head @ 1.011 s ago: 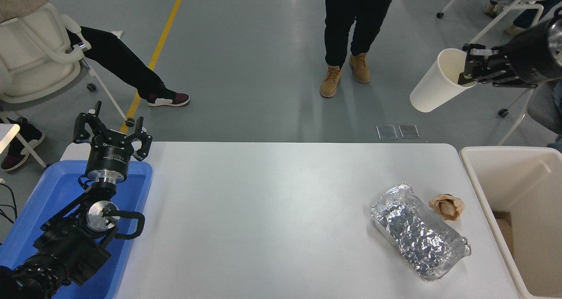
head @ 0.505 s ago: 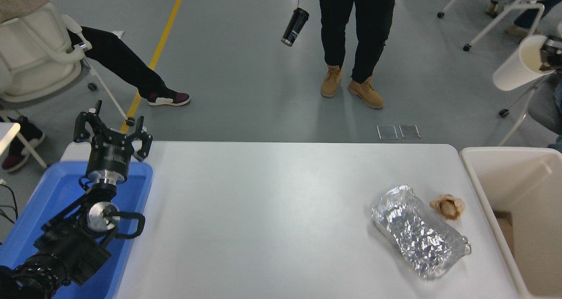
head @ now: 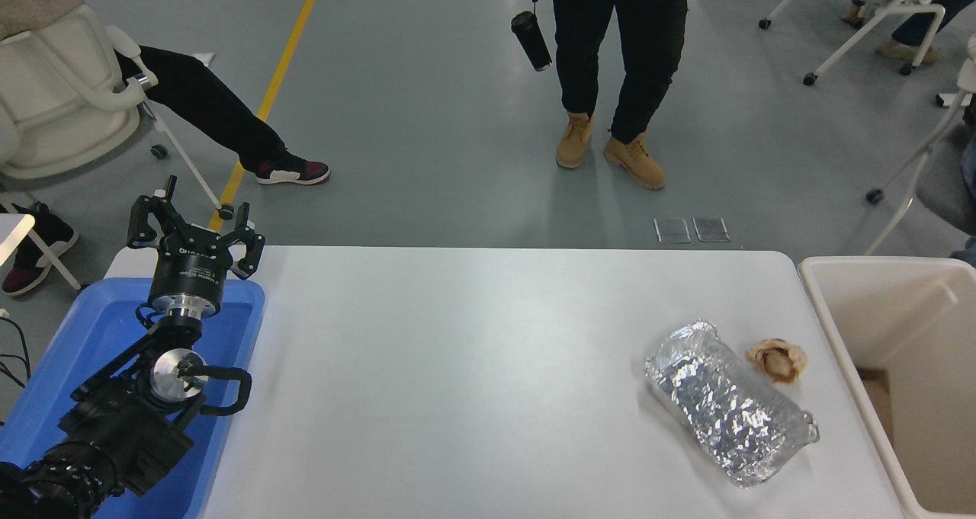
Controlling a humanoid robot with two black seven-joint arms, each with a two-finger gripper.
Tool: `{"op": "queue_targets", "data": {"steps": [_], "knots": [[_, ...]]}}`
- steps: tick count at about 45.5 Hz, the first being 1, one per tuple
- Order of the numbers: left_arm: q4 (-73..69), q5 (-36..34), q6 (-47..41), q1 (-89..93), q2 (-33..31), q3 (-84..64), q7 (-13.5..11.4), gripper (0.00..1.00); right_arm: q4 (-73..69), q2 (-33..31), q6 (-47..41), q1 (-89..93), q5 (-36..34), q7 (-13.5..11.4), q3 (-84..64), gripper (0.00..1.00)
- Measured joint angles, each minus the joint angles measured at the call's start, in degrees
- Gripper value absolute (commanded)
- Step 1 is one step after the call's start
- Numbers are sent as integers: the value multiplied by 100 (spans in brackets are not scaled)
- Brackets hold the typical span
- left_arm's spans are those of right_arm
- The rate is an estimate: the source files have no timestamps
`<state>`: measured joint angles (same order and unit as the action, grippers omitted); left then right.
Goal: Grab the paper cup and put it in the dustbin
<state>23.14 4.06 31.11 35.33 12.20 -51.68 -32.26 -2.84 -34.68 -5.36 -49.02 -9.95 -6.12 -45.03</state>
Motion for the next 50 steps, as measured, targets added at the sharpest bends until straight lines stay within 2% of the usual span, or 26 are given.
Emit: {"op": "queue_targets", "data": {"steps": [18,31,32,34,36,43,50], "knots": [[-1,-3,0,0,-1,0,0,99,167,849,1059,1428,-65,-94,1366,0],[0,-2,0,0,-2,0,0,99,189,1176,1359,1731,-73,-105,1638,0],[0,-2,0,0,-2,0,0,99,190,1189,1373,1744,-74,-106,1650,6],[0,-2,0,1,-1,0,0,99,190,1205,1387,1757,-74,-107,1665,32],[1,-2,0,0,-1,0,0,99,193,1217,1405,1769,-74,-108,1679,52],[1,-2,0,0,-1,0,0,99,194,1235,1438,1802,-77,-108,1694,98],[1,-2,0,1,-1,0,0,99,178,1222,1448,1795,-70,-109,1679,100]]}}
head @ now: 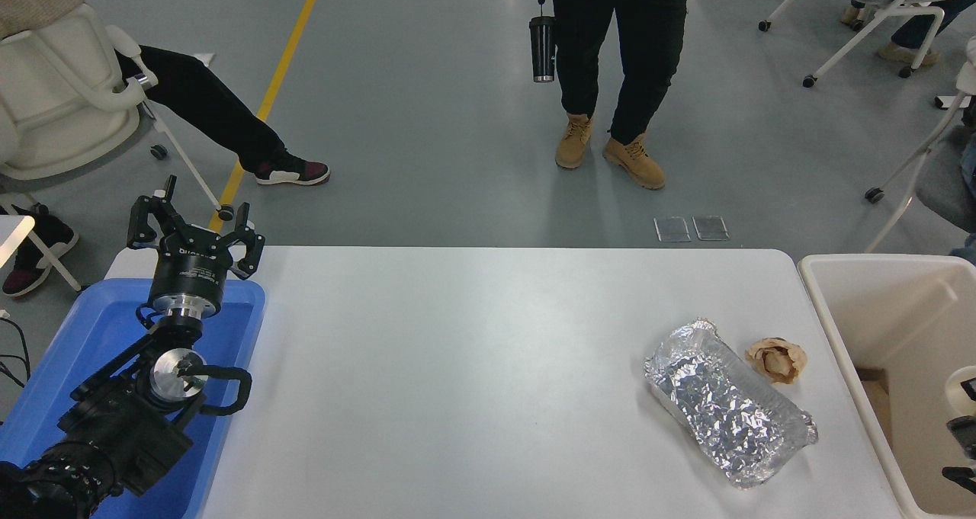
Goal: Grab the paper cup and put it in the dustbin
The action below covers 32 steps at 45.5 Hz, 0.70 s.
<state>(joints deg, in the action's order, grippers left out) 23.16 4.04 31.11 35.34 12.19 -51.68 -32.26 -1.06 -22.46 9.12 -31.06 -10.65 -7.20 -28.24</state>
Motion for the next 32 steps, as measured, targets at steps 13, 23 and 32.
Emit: {"op": "queue_targets", "data": {"steps": [13,23,32], "knots": [[0,-2,0,0,1,0,0,99,-316,-330,-37,-557,52,2,-250,100],[2,0,0,0,-1,0,0,99,-1320,-575,-83,-1825,71,22,-1354,100],[4,-1,0,6,-2,0,0,99,-2405,-630,-158,-3172,84,23,-2355,100]]}}
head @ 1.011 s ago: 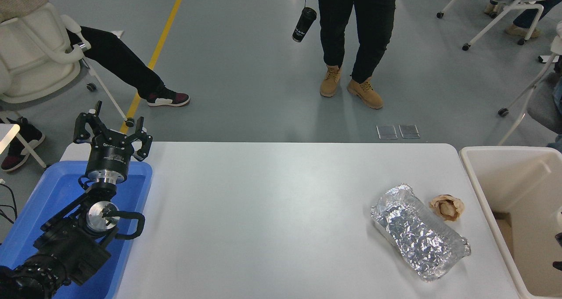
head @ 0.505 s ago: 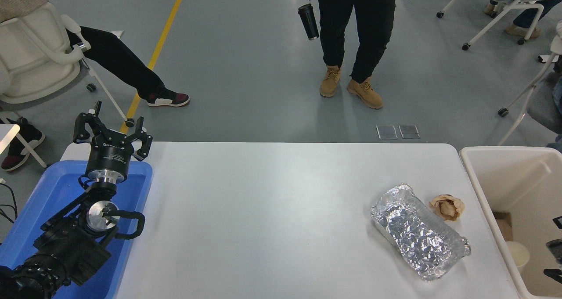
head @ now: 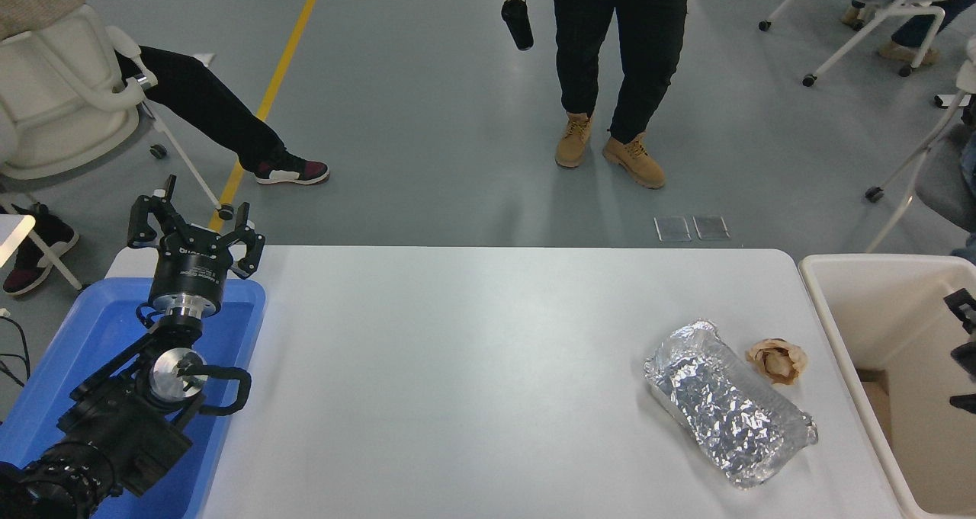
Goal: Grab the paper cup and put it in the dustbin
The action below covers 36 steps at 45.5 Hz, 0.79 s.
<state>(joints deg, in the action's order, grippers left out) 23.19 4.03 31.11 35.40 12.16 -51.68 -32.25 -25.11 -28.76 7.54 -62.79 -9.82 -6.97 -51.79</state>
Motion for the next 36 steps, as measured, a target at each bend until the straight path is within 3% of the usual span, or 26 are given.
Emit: {"op": "queue_targets", "data": {"steps": [22,36], "knots": [[0,2,0,2,2,0,0,99,-1891,100,-558,-2210,41,-21,-810,100],[-3,2,0,3,4,0,0,99,-3103,42,-747,-3509,636,-23,-988,100]]}}
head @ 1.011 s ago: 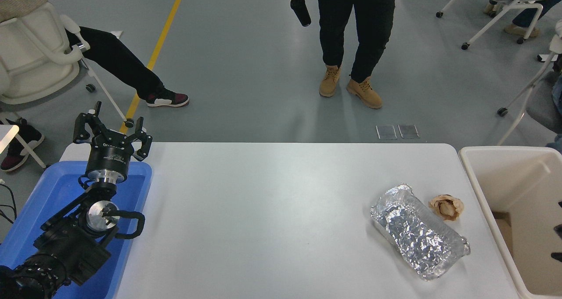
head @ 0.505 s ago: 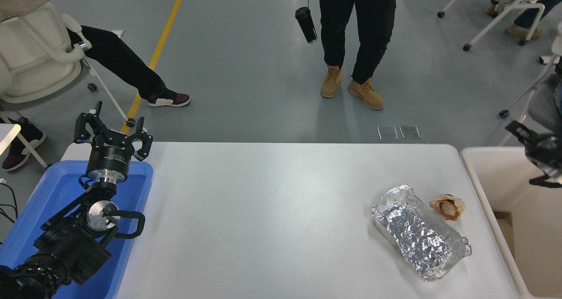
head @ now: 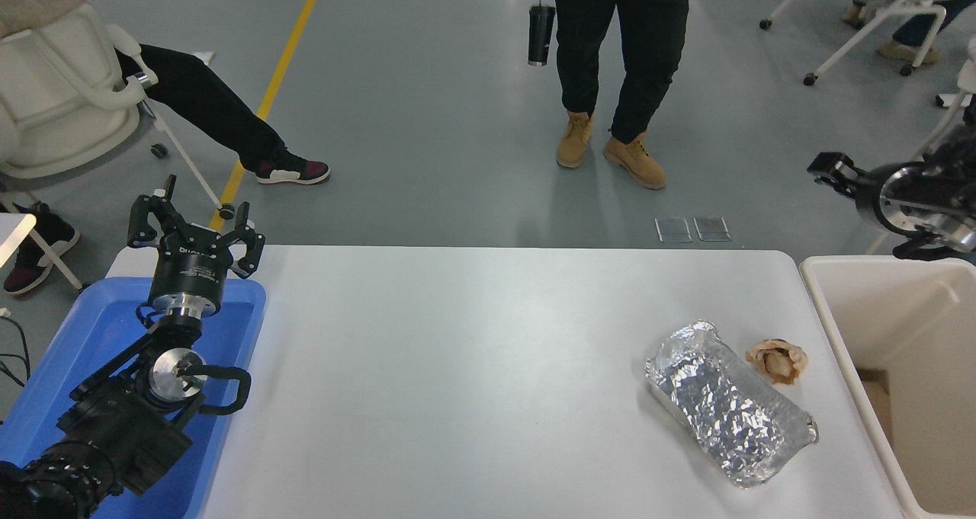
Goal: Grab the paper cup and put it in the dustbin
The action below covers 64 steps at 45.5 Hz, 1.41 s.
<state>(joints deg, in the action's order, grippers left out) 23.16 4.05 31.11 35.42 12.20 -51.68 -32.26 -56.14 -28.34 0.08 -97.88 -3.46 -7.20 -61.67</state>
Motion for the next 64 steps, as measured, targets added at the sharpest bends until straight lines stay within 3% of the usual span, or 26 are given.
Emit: {"op": "queue_targets", "data": {"steps": [20,50,64], "knots": [[3,-1,0,0,-1,0,0,99,-1375,-176,-630,-1232,373,-7,-297,100],[-2,0,0,-5,-2,0,0,99,-2050,-347,-966,-1704,423,-9,-515,100],[0,-2,0,-7,-1,0,0,99,-2812,-529,-1775,-2444,427,-9,-545,100]]}}
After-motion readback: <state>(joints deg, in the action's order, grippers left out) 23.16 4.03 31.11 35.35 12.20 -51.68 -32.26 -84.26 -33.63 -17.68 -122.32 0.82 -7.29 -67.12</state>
